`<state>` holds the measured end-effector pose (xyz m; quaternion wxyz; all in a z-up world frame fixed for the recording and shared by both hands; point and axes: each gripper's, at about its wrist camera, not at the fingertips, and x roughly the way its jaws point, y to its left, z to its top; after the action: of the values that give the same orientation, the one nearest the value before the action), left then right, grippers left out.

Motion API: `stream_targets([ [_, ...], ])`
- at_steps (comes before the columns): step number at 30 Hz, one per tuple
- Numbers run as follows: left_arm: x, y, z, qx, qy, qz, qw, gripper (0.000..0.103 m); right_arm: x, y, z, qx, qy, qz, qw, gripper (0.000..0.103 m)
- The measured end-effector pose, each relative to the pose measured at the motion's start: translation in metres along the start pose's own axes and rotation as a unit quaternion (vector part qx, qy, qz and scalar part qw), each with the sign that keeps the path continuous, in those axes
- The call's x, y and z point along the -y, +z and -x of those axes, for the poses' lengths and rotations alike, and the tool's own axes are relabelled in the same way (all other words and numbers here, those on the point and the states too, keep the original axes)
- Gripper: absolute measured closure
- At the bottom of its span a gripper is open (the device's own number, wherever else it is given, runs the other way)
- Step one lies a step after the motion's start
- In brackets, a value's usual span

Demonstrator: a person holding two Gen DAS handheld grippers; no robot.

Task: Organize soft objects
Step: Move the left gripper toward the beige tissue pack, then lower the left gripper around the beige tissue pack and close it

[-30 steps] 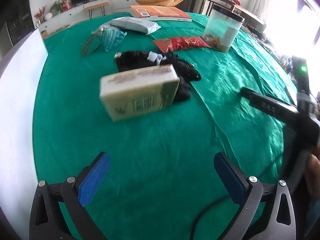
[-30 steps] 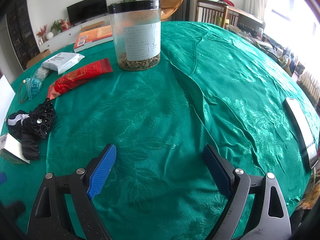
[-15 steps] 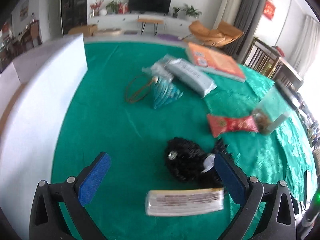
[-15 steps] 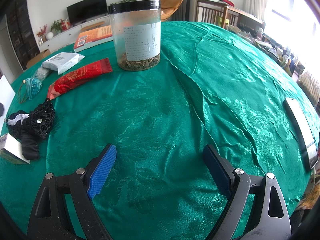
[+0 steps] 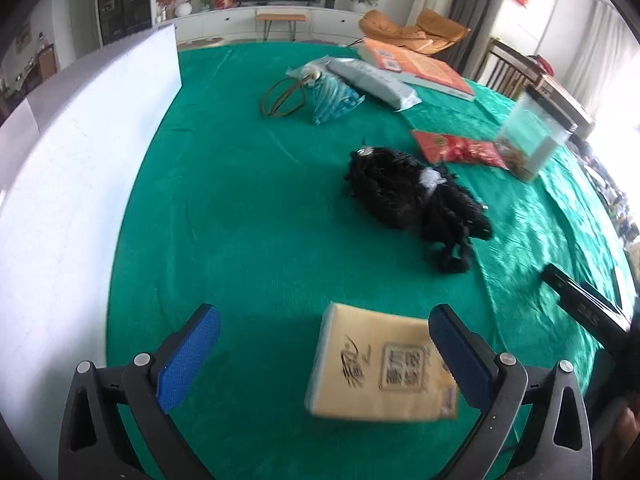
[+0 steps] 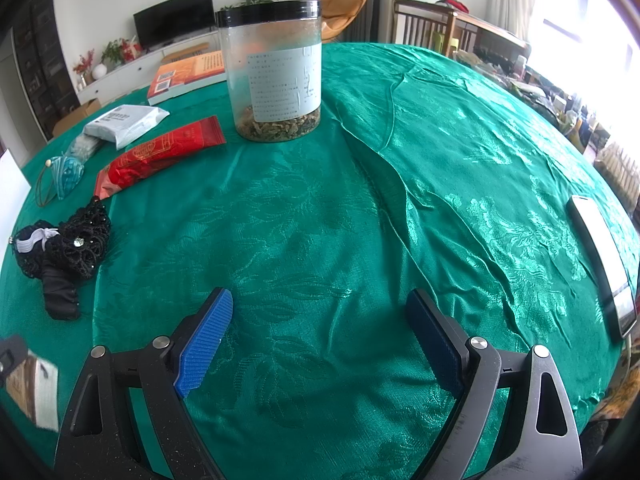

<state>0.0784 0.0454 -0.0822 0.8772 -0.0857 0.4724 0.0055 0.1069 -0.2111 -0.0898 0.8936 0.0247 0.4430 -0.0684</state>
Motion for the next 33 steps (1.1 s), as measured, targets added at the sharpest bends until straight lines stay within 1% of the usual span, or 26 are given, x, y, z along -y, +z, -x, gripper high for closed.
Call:
stream_targets([
  [2,0.004,0.002,0.011,0.012,-0.011,-0.013,0.9998,0.000,0.000,0.000,0.000,0.000,0.000,0.000,1.000,0.013],
  [4,0.012,0.007,0.020,0.015,-0.027,-0.038,0.9988,0.000,0.000,0.000,0.000,0.000,0.000,0.000,1.000,0.013],
  [6,0.023,0.011,0.024,0.002,-0.048,-0.068,0.9965,0.000,0.000,0.000,0.000,0.000,0.000,0.000,1.000,0.013],
  [8,0.038,0.011,0.024,-0.029,-0.070,-0.112,0.9908,0.000,0.000,0.000,0.000,0.000,0.000,0.000,1.000,0.013],
  [10,0.057,0.008,0.024,-0.065,-0.087,-0.174,0.9786,0.000,0.000,0.000,0.000,0.000,0.000,0.000,1.000,0.013],
  [11,0.065,0.006,0.025,-0.073,-0.086,-0.206,0.9721,0.000,0.000,0.000,0.000,0.000,0.000,0.000,1.000,0.013],
  [12,0.070,0.002,0.027,-0.075,-0.081,-0.227,0.9676,0.000,0.000,0.000,0.000,0.000,0.000,0.000,1.000,0.013],
  [13,0.077,-0.002,0.028,-0.078,-0.070,-0.263,0.9591,0.000,0.000,0.000,0.000,0.000,0.000,0.000,1.000,0.013],
  [14,0.082,-0.005,0.027,-0.081,-0.062,-0.286,0.9529,0.000,0.000,0.000,0.000,0.000,0.000,0.000,1.000,0.013],
  [15,0.087,-0.008,0.023,-0.090,-0.051,-0.312,0.9442,0.000,0.000,0.000,0.000,0.000,0.000,0.000,1.000,0.013],
  [16,0.088,-0.009,0.019,-0.097,-0.042,-0.329,0.9383,0.000,0.000,0.000,0.000,0.000,0.000,0.000,1.000,0.013],
  [17,0.091,-0.011,0.014,-0.104,-0.032,-0.350,0.9303,0.000,0.000,0.000,0.000,0.000,0.000,0.000,1.000,0.013],
  [18,0.092,-0.011,0.010,-0.109,-0.028,-0.361,0.9259,0.000,0.000,0.000,0.000,0.000,0.000,0.000,1.000,0.013],
  [20,0.092,-0.011,0.000,-0.112,-0.017,-0.371,0.9218,0.000,0.000,0.000,0.000,0.000,0.000,0.000,1.000,0.013],
  [22,0.089,-0.012,-0.010,-0.114,-0.011,-0.369,0.9225,0.000,0.000,0.000,0.000,0.000,0.000,0.000,1.000,0.013],
  [24,0.084,-0.007,-0.026,-0.118,0.006,-0.358,0.9261,0.000,0.000,0.000,0.000,0.000,0.000,0.000,1.000,0.013],
  [25,0.080,-0.004,-0.030,-0.119,0.001,-0.345,0.9311,0.000,0.000,0.000,0.000,0.000,0.000,0.000,1.000,0.013],
  [26,0.075,0.001,-0.033,-0.122,-0.006,-0.321,0.9393,0.000,0.000,0.000,0.000,0.000,0.000,0.000,1.000,0.013],
  [27,0.071,0.005,-0.036,-0.124,0.000,-0.302,0.9450,0.000,0.000,0.000,0.000,0.000,0.000,0.000,1.000,0.013],
  [28,0.063,0.012,-0.039,-0.125,0.008,-0.270,0.9547,0.000,0.000,0.000,0.000,0.000,0.000,0.000,1.000,0.013],
  [29,0.055,0.017,-0.042,-0.128,0.012,-0.242,0.9618,0.000,0.000,0.000,0.000,0.000,0.000,0.000,1.000,0.013],
  [30,0.045,0.023,-0.046,-0.133,0.017,-0.205,0.9695,0.000,0.000,0.000,0.000,0.000,0.000,0.000,1.000,0.013],
  [31,0.033,0.029,-0.049,-0.142,0.013,-0.160,0.9767,0.000,0.000,0.000,0.000,0.000,0.000,0.000,1.000,0.013],
  [32,0.024,0.032,-0.051,-0.150,0.006,-0.129,0.9803,0.000,0.000,0.000,0.000,0.000,0.000,0.000,1.000,0.013],
  [33,0.021,0.034,-0.048,-0.144,0.000,-0.121,0.9822,0.000,0.000,0.000,0.000,0.000,0.000,0.000,1.000,0.013],
])
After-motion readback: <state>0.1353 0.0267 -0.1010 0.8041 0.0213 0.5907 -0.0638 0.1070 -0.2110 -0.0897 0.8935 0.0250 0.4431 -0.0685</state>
